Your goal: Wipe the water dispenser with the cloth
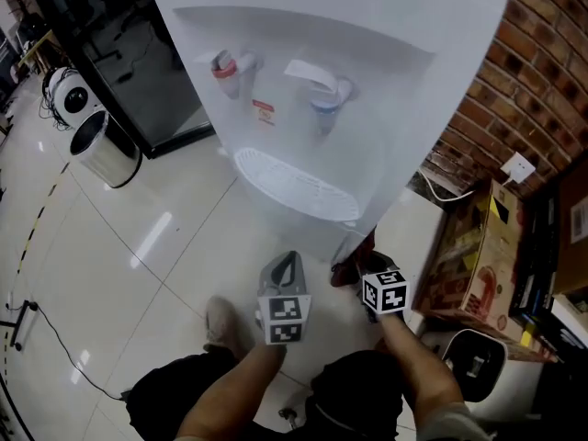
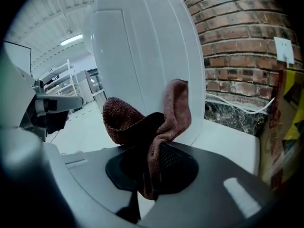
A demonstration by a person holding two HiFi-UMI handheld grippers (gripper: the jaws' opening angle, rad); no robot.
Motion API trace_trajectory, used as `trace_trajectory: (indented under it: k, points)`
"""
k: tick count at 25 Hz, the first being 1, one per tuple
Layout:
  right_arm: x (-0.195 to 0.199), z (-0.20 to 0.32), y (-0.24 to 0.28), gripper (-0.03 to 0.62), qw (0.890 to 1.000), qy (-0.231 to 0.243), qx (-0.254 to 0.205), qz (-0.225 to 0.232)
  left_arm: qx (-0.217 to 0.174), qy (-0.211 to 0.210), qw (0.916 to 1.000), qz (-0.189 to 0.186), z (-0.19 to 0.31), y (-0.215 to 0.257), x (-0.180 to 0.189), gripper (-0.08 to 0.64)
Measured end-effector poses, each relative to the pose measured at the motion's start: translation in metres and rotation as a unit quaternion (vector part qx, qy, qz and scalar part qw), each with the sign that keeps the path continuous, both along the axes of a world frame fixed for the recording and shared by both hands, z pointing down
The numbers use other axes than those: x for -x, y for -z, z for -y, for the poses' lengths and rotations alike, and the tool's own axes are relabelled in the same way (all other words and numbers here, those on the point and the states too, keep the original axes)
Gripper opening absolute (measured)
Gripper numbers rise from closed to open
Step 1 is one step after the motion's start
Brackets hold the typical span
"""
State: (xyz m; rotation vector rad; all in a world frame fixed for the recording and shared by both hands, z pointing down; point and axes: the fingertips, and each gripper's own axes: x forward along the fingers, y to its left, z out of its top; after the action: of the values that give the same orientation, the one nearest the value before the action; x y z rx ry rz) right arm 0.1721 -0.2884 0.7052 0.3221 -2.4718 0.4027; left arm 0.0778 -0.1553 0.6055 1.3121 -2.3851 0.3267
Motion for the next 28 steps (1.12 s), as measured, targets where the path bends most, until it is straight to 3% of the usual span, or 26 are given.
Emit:
trace_trajectory:
  k: [10,16,22,28]
  points:
    - [0.003,0.008,-0.075,0.043,0.997,-0.002,0.028,-0.076,0.003,-0.011,0.9997,-0.022,0.008,-0.020,-0.011,0.000]
    - [-0.005,0.011,-0.081,0.046,0.995,-0.004,0.043,-0.093,0.001,-0.003,0.9996,-0.030,0.008,-0.015,-0.009,0.000]
    - [-0.022,0.023,-0.004,0.046,0.998,-0.042,0.048,0.001,-0.012,-0.003,0.9998,-0.017,0.017,0.027,-0.018,0.000]
    - [-0.038,0.033,0.146,0.046,0.990,-0.041,-0.026,0.133,-0.053,-0.048,0.9975,0.006,0.040,0.118,-0.042,0.000]
